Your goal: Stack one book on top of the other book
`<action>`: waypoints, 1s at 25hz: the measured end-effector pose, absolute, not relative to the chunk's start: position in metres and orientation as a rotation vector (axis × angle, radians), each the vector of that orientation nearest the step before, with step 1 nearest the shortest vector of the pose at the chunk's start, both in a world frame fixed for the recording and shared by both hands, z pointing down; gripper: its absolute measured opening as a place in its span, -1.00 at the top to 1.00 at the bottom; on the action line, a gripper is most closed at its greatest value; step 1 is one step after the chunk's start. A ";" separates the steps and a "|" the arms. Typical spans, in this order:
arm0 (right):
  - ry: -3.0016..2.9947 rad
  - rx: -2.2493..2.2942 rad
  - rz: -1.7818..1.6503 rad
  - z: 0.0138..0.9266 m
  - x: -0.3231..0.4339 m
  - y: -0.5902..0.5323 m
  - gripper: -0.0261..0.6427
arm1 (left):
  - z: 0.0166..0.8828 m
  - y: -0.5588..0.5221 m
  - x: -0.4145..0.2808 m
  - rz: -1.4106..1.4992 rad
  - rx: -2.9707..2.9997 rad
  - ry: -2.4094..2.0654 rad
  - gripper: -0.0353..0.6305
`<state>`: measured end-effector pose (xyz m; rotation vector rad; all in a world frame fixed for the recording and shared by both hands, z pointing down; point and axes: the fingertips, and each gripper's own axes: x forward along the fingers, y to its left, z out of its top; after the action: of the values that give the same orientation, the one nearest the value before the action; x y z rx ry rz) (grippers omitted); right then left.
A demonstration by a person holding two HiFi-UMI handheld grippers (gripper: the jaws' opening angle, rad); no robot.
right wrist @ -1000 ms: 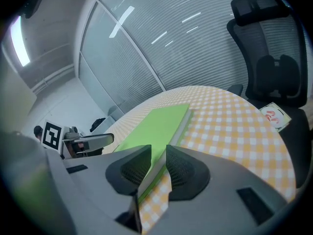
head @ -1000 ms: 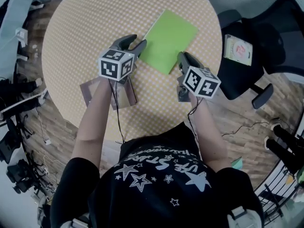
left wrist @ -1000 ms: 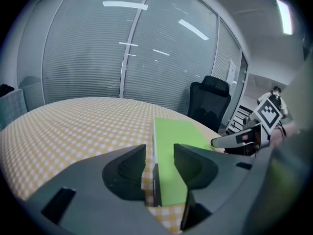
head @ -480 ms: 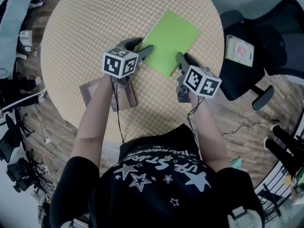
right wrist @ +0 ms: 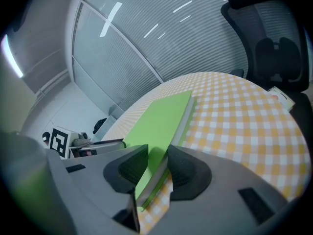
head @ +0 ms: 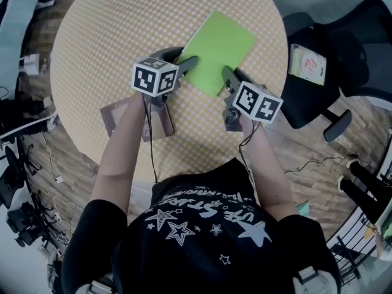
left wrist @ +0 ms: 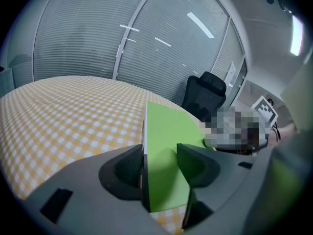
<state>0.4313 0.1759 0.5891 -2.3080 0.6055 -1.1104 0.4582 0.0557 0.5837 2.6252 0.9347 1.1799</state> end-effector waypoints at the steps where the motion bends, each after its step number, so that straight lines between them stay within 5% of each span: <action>1: 0.601 -2.310 -1.111 0.589 0.431 0.176 0.57 | 0.583 0.056 0.458 1.182 2.628 0.931 0.23; 25: 1.049 -2.366 -1.012 0.505 0.422 0.149 0.57 | 0.497 0.022 0.400 0.923 2.699 0.454 0.36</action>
<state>0.4215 0.1492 0.5052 -2.3662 1.0494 -1.0118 0.3995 0.0216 0.4971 2.6994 0.4535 0.9231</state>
